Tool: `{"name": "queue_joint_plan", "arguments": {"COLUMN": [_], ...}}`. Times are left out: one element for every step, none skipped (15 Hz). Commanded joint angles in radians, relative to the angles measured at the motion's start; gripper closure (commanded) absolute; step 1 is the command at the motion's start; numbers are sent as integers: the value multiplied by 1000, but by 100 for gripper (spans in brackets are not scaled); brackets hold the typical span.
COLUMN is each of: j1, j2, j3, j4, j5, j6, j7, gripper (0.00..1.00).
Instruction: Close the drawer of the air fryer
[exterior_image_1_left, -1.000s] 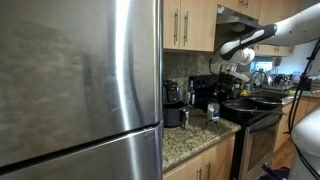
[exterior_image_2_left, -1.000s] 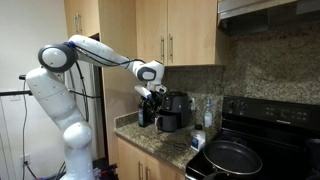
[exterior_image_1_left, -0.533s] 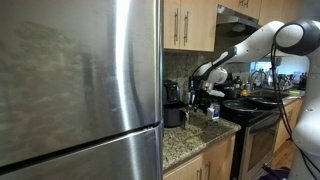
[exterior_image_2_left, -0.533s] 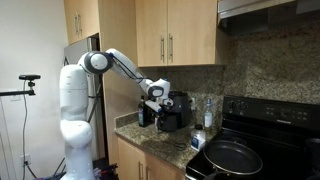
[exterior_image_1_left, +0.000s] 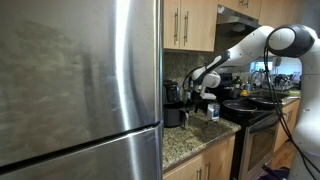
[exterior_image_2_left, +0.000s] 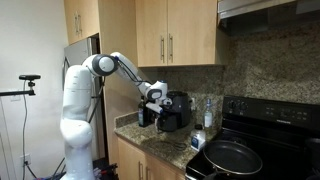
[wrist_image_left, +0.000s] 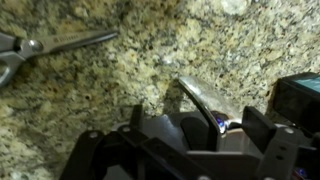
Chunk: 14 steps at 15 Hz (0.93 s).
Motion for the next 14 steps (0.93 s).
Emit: {"name": "queue_joint_plan", "arguments": {"j1": [9, 6, 4, 2, -4, -6, -8, -10, -11, -18, -20, -37, -40, -14], "j2": [58, 69, 88, 103, 109, 54, 63, 69, 71, 86, 105, 117, 133, 150], "j3": [66, 84, 95, 101, 110, 119, 123, 124, 125, 120, 115, 134, 135, 104], "j4": [15, 22, 28, 29, 28, 4, 6, 9, 12, 20, 26, 38, 45, 54], "j5": [-14, 2, 5, -10, -4, -11, -14, -15, -15, -15, -21, 15, -1, -15], "j6": [194, 236, 290, 345, 375, 305, 336, 347, 349, 367, 440, 483, 563, 624], "j7": [-78, -98, -100, -89, -75, -52, -50, -49, -49, -56, -68, -109, -120, -139], "gripper": [0, 0, 0, 0, 0, 0, 0, 0, 0, 0, 0, 0, 0, 0]}}
